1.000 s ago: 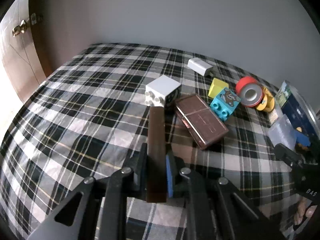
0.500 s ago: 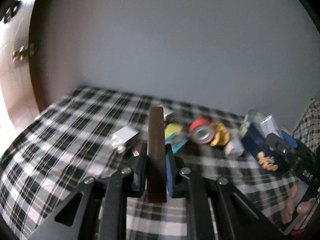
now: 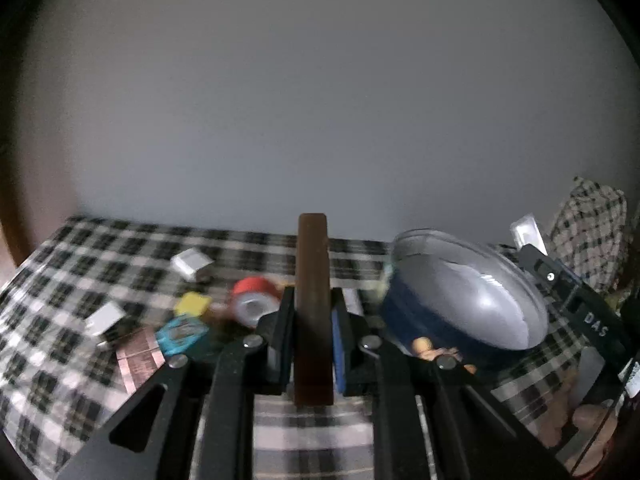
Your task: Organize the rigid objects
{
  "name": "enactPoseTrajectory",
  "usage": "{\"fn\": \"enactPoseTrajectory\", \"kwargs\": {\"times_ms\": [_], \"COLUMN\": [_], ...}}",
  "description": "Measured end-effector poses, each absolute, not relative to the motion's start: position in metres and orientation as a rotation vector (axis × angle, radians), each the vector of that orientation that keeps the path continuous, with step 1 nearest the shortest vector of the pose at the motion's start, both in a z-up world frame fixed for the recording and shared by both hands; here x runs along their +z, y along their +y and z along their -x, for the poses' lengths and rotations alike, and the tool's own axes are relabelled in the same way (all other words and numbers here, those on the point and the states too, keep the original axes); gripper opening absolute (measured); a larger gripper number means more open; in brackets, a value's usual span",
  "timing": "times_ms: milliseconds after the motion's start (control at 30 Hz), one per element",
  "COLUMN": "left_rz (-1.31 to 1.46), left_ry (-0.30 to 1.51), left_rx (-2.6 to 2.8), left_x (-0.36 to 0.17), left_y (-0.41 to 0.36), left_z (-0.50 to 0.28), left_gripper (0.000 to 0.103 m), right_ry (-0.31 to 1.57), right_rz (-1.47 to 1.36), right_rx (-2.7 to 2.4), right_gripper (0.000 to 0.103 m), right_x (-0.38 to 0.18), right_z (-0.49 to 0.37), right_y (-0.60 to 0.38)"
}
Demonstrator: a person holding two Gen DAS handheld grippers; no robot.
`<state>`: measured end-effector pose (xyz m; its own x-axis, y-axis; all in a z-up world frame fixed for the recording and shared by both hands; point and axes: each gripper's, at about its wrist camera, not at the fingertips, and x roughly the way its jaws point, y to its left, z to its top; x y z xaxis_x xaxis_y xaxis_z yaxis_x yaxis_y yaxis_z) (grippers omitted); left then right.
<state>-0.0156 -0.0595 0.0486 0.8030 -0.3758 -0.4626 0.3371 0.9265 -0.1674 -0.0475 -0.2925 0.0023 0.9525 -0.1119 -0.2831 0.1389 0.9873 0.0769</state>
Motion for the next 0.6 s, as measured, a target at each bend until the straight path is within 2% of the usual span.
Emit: {"fn": "enactPoseTrajectory", "kwargs": {"times_ms": [600], "left_rz": [-0.013], "left_ry": [0.587], "left_rx": [-0.569], "left_x": [0.031], "left_y": [-0.225], "left_z": [-0.007], "left_gripper": [0.013], "right_ry": [0.345], "right_rz": [-0.002], "right_rx": [-0.423], "right_gripper": [0.082], "right_x": [-0.008], "right_z": [0.056], "right_y": [-0.384]}}
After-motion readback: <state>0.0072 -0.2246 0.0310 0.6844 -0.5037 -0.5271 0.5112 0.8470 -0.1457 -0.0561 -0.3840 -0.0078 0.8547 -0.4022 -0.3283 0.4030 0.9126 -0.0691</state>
